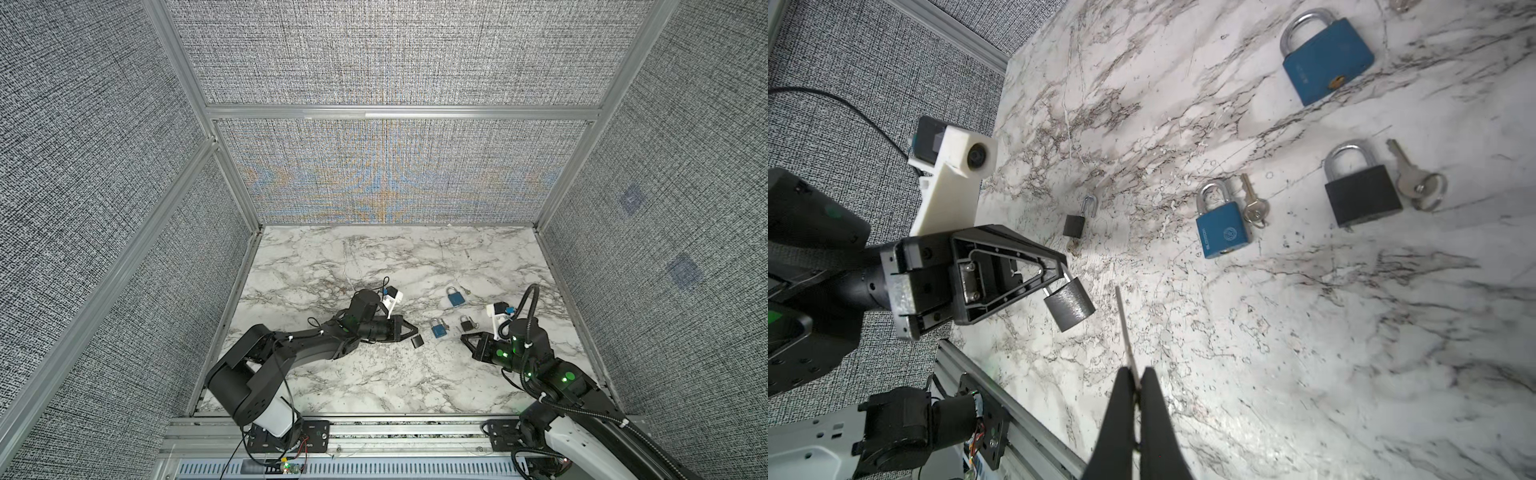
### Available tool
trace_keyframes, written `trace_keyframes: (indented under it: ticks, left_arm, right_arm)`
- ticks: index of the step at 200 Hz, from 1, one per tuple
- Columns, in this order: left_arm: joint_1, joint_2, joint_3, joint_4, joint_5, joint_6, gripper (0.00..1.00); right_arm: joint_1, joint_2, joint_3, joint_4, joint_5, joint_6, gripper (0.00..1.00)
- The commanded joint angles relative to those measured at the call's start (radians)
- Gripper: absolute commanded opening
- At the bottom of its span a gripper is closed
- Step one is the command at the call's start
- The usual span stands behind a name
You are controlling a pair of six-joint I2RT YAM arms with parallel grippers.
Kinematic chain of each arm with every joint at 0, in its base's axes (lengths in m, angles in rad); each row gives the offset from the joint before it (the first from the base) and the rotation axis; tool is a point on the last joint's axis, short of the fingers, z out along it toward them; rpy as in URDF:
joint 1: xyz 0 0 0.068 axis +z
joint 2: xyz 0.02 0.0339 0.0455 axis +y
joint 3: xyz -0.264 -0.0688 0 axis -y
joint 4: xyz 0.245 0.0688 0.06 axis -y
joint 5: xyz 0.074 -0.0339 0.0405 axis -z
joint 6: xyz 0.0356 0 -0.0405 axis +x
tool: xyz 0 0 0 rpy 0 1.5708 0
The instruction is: Lock with the key
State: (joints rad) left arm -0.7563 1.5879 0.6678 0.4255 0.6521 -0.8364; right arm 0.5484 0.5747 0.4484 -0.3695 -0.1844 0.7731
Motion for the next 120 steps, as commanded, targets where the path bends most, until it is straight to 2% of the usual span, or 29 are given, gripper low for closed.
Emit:
trace_keyframes:
  ticks: [1,74,120]
  left_arm:
    - [-0.026,0.06,0.022,0.061,0.007,-0.033,0.0]
    - [-0.123,0.24,0.079,0.179,0.024,-0.139,0.0]
    - [-0.151,0.287,0.078,0.214,-0.002,-0.175,0.0]
  right_arm:
    - [-0.004,-0.007,-0.007,-0.026,0.02,0.01,0.0]
    - [-0.007,-0.008,-0.012,-0.047,0.037,0.002,0.0]
    - [-0.01,0.011,-0.019,-0.03,0.032,-0.001,0.0]
